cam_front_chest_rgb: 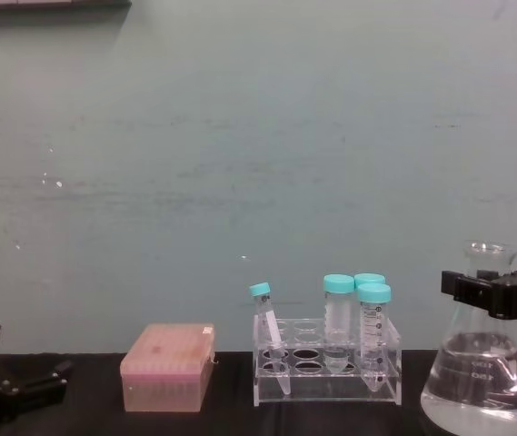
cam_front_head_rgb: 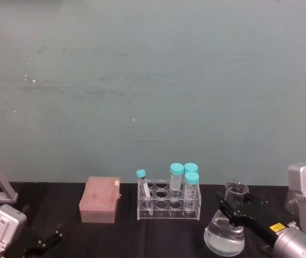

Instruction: Pick up the beaker with the right gripper, shake it three times, and then put it down.

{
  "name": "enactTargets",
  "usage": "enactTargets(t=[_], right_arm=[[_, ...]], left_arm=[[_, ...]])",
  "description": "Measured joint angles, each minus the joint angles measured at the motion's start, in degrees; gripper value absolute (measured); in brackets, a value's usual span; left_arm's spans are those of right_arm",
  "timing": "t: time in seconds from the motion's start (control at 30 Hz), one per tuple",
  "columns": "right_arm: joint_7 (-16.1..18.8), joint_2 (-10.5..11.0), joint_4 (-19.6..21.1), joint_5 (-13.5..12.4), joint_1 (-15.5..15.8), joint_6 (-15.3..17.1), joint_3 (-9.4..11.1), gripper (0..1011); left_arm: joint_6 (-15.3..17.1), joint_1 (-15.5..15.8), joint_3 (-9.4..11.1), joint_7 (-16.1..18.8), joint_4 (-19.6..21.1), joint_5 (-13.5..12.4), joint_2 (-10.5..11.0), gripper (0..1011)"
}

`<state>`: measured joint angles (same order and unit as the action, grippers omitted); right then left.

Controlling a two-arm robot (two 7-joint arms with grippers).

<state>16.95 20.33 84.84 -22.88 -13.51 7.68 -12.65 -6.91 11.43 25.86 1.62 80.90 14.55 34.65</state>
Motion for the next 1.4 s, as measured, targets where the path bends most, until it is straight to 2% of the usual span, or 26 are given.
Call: enactTargets(t=[0.4,0.43,0.53,0.57,0.6,0.63,0.7,0.73,0.83,0.87,0.97,1.0,1.1,1.2,1.4], right_arm=[[0.0,0.0,0.0,0.02,-0.04,-0.1,0.0,456],[0.15,-0.18,-0.05,-0.59,-0.03,-0.03,0.27,456],[1.13,-1.58,-0.41,-4.68,0.34,0.81,1.8,456],[1.92,-3.18,-0.69,-8.6,0.7,1.82,3.24,456],[2.18,-4.1,-0.8,-10.57,0.89,2.41,4.17,456],[2.61,-6.06,-0.93,-15.19,1.26,3.82,5.85,456],[2.79,-8.06,-0.99,-19.24,1.6,5.43,7.5,456],[2.75,-9.66,-1.0,-22.69,1.86,6.9,8.77,456],[2.28,-11.97,-1.05,-27.31,2.11,8.97,10.53,456],[1.69,-13.22,-1.11,-29.94,2.18,10.28,11.47,456],[0.56,-14.72,-1.21,-33.34,2.25,12.14,12.73,456],[-0.36,-15.52,-1.23,-35.28,2.32,13.35,13.41,456],[-2.77,-17.11,-1.19,-38.89,2.54,15.78,14.65,456],[-4.63,-18.0,-0.99,-41.49,2.74,17.44,15.3,456],[-5.38,-17.65,-0.84,-42.25,2.8,17.64,14.95,456]], left_arm=[[0.0,0.0,0.0,0.0,0.0,0.0,0.0,1000],[0.0,0.0,0.0,0.0,0.0,0.0,0.0,1000],[0.0,0.0,0.0,0.0,0.0,0.0,0.0,1000],[0.0,0.0,0.0,0.0,0.0,0.0,0.0,1000],[0.0,0.0,0.0,0.0,0.0,0.0,0.0,1000],[0.0,0.0,0.0,0.0,0.0,0.0,0.0,1000],[0.0,0.0,0.0,0.0,0.0,0.0,0.0,1000],[0.0,0.0,0.0,0.0,0.0,0.0,0.0,1000],[0.0,0.0,0.0,0.0,0.0,0.0,0.0,1000],[0.0,0.0,0.0,0.0,0.0,0.0,0.0,1000],[0.0,0.0,0.0,0.0,0.0,0.0,0.0,1000],[0.0,0.0,0.0,0.0,0.0,0.0,0.0,1000],[0.0,0.0,0.0,0.0,0.0,0.0,0.0,1000],[0.0,0.0,0.0,0.0,0.0,0.0,0.0,1000],[0.0,0.0,0.0,0.0,0.0,0.0,0.0,1000]])
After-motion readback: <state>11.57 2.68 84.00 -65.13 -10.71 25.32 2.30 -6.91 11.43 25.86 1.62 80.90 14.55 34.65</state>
